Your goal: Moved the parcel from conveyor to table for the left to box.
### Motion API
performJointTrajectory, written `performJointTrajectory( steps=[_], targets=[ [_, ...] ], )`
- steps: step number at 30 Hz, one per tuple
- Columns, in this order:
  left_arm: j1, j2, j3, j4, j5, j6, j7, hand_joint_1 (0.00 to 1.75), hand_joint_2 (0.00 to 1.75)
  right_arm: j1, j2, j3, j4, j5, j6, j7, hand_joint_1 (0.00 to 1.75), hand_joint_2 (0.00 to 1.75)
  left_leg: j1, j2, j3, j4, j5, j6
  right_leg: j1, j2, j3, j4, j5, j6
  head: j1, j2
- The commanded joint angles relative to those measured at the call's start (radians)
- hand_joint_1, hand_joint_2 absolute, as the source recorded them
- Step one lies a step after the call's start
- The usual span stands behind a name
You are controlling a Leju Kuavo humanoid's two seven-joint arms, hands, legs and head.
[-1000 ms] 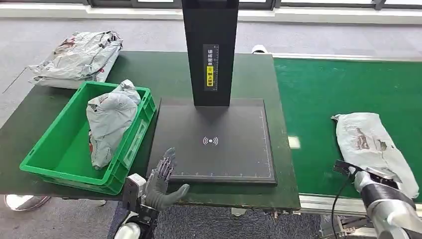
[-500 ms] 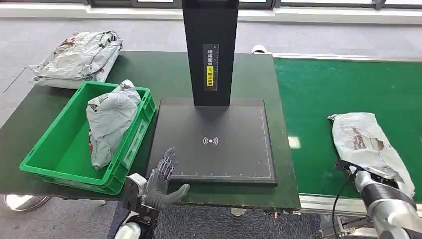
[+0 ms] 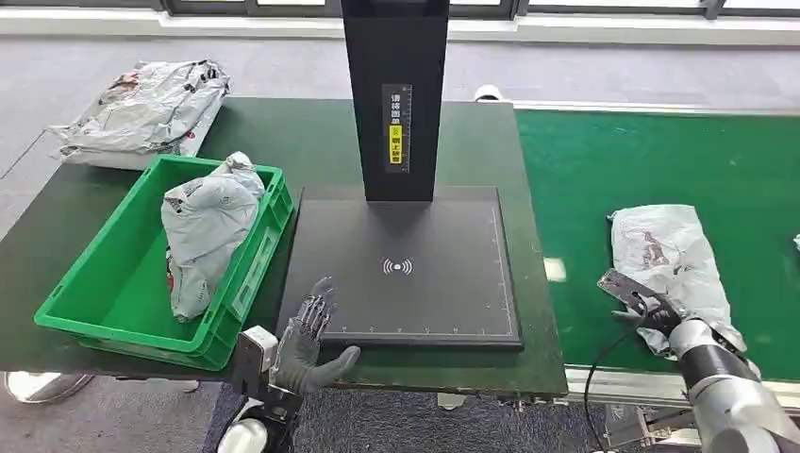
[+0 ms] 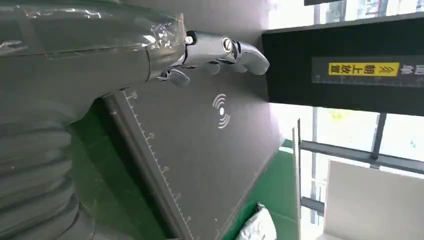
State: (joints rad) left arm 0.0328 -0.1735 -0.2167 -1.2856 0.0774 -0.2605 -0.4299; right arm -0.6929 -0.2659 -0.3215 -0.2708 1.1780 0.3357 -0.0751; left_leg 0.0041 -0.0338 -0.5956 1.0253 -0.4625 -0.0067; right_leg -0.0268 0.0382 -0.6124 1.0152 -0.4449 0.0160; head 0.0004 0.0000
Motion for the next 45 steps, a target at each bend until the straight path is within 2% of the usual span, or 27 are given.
performJointTrajectory(
  steps=[1,16,26,33,36,38,40,43,45],
  targets=[
    [-0.043,0.001,0.006,0.079,-0.006,-0.013,-0.003,0.00,1.75,0.003,0.065,-0.101,0.043,-0.021,0.018,-0.023,1.75,1.75,0.001,0.007,0.004,-0.003,0.001,-0.001,0.002,0.001,0.003,-0.004,0.002,-0.002,0.000,0.000],
    [-0.052,-0.006,0.018,0.082,0.008,-0.036,0.000,0.00,1.75,0.025,0.064,-0.130,0.040,-0.059,-0.008,-0.020,1.75,1.75,0.002,0.007,0.009,-0.004,0.000,-0.001,0.005,-0.001,0.008,-0.005,0.002,-0.004,0.000,0.000],
    [-0.052,-0.008,0.020,0.083,0.008,-0.035,0.000,0.00,1.75,0.025,0.066,-0.146,0.038,-0.075,-0.012,-0.022,1.75,1.75,0.002,0.004,0.007,-0.003,0.000,-0.001,0.004,-0.003,0.007,-0.003,0.001,-0.003,0.000,0.000],
    [-0.035,-0.024,0.040,0.059,0.014,-0.012,0.008,0.00,1.75,-0.009,0.106,-0.391,0.014,-0.356,-0.078,-0.079,1.75,1.75,0.002,0.006,0.007,-0.002,-0.001,0.000,0.004,-0.002,0.006,-0.003,0.001,-0.003,0.000,0.000],
    [-0.019,-0.029,0.053,0.042,0.016,0.016,0.008,0.00,1.75,-0.044,0.129,-0.469,-0.015,-0.508,-0.064,-0.169,1.75,1.75,0.001,0.008,0.005,-0.002,-0.001,0.000,0.003,0.000,0.004,-0.002,0.001,-0.003,0.000,0.000],
    [-0.010,-0.030,0.060,0.033,0.009,0.033,0.002,0.00,1.75,-0.063,0.142,-0.471,-0.042,-0.578,-0.036,-0.222,1.75,1.75,0.001,0.006,0.004,0.000,-0.001,0.000,0.002,0.000,0.003,0.000,0.000,-0.002,0.000,0.000],
    [0.003,-0.031,0.067,0.025,-0.018,0.059,-0.009,0.00,1.75,-0.081,0.162,-0.423,-0.091,-0.649,0.002,-0.286,1.75,1.75,0.001,0.009,0.004,-0.001,-0.001,0.000,0.002,0.001,0.003,0.000,0.001,-0.003,0.000,0.000],
    [0.020,-0.039,0.080,0.020,-0.048,0.073,-0.028,0.00,1.75,-0.074,0.213,-0.316,-0.208,-0.751,0.033,-0.344,1.75,1.75,0.001,0.009,0.003,-0.001,-0.001,0.000,0.002,0.002,0.002,0.000,0.001,-0.003,0.000,0.000],
    [0.029,-0.050,0.088,0.019,-0.077,0.077,-0.041,0.00,1.75,-0.036,0.257,-0.218,-0.335,-0.852,0.036,-0.337,1.75,1.75,0.001,0.011,0.005,-0.002,-0.002,-0.001,0.002,0.002,0.003,-0.001,0.001,-0.004,0.000,0.000]
  ],
)
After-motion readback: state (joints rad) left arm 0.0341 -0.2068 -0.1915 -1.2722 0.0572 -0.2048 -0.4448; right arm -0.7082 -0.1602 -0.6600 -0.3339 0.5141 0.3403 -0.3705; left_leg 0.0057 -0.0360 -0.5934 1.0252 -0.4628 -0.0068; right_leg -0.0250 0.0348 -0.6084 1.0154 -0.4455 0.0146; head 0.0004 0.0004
